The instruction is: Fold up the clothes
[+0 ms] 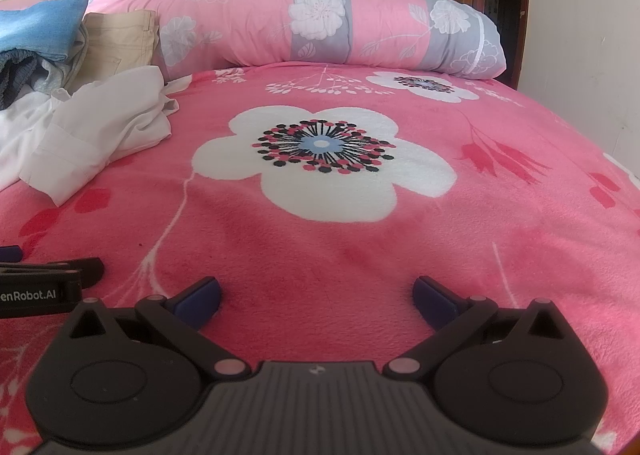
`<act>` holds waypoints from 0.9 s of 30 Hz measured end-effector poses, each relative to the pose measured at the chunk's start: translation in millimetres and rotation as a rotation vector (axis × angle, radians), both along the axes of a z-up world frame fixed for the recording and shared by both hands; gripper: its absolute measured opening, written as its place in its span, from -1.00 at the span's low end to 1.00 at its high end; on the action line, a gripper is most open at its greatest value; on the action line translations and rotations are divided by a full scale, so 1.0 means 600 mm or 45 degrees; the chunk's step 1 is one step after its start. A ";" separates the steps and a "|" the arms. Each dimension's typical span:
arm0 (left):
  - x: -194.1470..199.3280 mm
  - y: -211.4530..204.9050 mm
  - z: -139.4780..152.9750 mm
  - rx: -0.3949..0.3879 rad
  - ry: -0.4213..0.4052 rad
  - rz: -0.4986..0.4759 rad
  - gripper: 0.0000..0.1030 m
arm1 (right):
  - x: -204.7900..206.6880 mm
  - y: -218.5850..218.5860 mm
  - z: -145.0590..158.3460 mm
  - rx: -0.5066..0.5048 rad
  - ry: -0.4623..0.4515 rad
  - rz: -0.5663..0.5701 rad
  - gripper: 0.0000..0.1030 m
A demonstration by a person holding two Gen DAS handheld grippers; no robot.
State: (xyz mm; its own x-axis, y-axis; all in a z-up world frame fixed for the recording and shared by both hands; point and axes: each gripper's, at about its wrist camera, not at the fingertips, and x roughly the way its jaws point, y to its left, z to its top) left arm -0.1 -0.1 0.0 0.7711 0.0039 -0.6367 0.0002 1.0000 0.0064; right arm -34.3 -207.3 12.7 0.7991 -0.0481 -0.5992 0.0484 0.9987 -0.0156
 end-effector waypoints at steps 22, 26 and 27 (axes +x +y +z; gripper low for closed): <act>0.000 -0.002 0.001 0.013 0.001 -0.003 1.00 | 0.003 0.001 0.000 0.004 0.007 0.001 1.00; -0.001 -0.005 0.002 0.030 -0.001 -0.003 1.00 | 0.002 0.003 0.000 -0.008 0.016 0.002 1.00; -0.001 -0.006 0.002 0.035 -0.002 -0.003 1.00 | 0.002 0.003 0.000 -0.010 0.017 0.003 1.00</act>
